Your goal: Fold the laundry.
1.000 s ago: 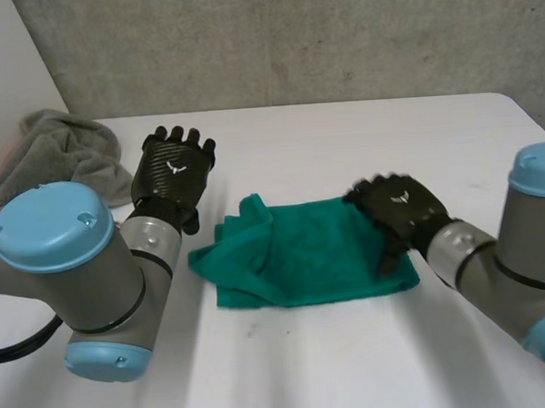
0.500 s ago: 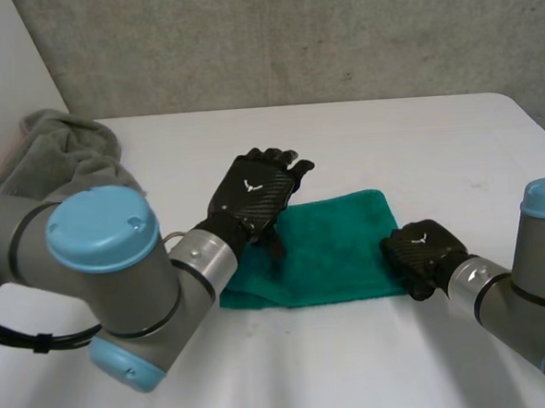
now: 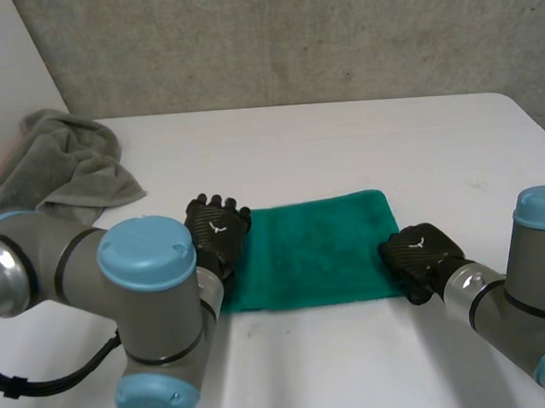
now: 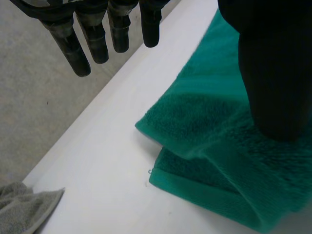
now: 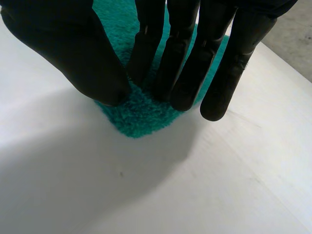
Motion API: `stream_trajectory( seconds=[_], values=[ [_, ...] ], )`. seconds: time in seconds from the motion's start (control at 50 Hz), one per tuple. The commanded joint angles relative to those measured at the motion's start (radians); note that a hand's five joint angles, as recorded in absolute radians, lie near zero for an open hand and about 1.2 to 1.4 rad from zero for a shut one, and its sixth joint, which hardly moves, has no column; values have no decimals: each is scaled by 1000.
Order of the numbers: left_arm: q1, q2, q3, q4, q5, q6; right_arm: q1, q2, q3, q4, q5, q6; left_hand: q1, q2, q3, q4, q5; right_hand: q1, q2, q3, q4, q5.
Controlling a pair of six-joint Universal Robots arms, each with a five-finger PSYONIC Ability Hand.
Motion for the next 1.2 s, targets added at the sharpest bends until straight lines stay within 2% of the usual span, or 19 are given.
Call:
stream_trajectory(
  seconds=[0.02, 0.12, 0.22, 0.26, 0.34, 0.42, 0.5, 0.58, 0.62, 0.64, 0.72, 0.74, 0.78, 0.8, 0.84, 0.92, 0.96, 1.06, 1.2],
  values=[
    [-13, 43, -36, -19, 2, -6, -1, -21, -3, -13, 71, -11, 6, -2, -10, -5, -20, 427, 227, 213, 207, 225],
    [-3, 130, -79, -26, 6, -9, -5, -76, -21, -7, 117, -73, 3, -5, -13, -8, -23, 427, 227, 213, 207, 225],
    [56, 253, -134, -17, 14, -11, 18, -110, -66, -7, 152, -195, -9, -17, -24, -20, -35, 427, 227, 213, 207, 225],
    [76, 277, -142, -17, 14, -12, 47, -117, -92, -8, 151, -218, -9, -17, -24, -20, -35, 427, 227, 213, 207, 225],
    [113, 311, -148, -17, 18, -37, 194, -113, -175, -10, 146, -241, -9, -17, -24, -20, -35, 427, 227, 213, 207, 225],
    [158, 334, -152, -26, 22, -75, 340, -96, -224, -37, 105, -245, -12, -20, -27, -23, -38, 427, 227, 213, 207, 225],
    [217, 362, -174, -26, 23, -121, 455, -10, -232, -102, -48, -239, -18, -26, -33, -28, -44, 427, 227, 213, 207, 225],
    [257, 380, -205, -23, 40, -178, 504, 68, -238, -99, -153, -245, -18, -26, -33, -28, -44, 427, 227, 213, 207, 225],
    [256, 379, -206, -28, 60, -189, 502, 87, -248, -91, -140, -236, -18, -26, -33, -28, -44, 427, 227, 213, 207, 225],
    [256, 377, -208, -28, 71, -193, 498, 91, -255, -86, -126, -226, -18, -26, -33, -28, -44, 427, 227, 213, 207, 225],
    [253, 371, -212, -28, 126, -202, 450, 55, -248, -93, 18, -71, -18, -26, -33, -28, -44, -662, -861, -876, -881, -863],
    [251, 373, -217, -28, 140, -204, 388, 11, -239, -96, 75, 28, -18, -26, -33, -28, -44, -795, -995, -1009, -1014, -997],
    [251, 374, -220, -28, 147, -202, 276, -54, -216, -94, 109, 134, -18, -26, -33, -28, -44, -795, -995, -1009, -1014, -997],
    [250, 374, -220, -28, 149, -202, 180, -98, -189, -94, 102, 206, -18, -26, -33, -28, -44, -795, -995, -1009, -1014, -997],
    [248, 370, -223, -26, 150, -202, 86, -131, -158, -91, 69, 265, -18, -26, -33, -28, -44, -795, -995, -1009, -1014, -997],
    [238, 368, -221, -25, 152, -202, -96, -137, -83, -77, -68, 271, -15, -23, -30, -26, -41, -755, -955, -970, -975, -957],
    [233, 365, -221, -23, 152, -202, -157, -130, -36, -65, -154, 241, -18, -26, -33, -28, -44, -601, -800, -815, -820, -803],
    [230, 354, -225, -20, 150, -202, -202, -82, 43, -65, -230, 134, -15, -23, -30, -26, -41, -356, -556, -570, -576, -558],
    [208, 330, -221, -17, 150, -202, -199, -22, 78, -71, -248, -14, -15, -23, -30, -26, -41, -318, -518, -532, -537, -520]
  ],
)
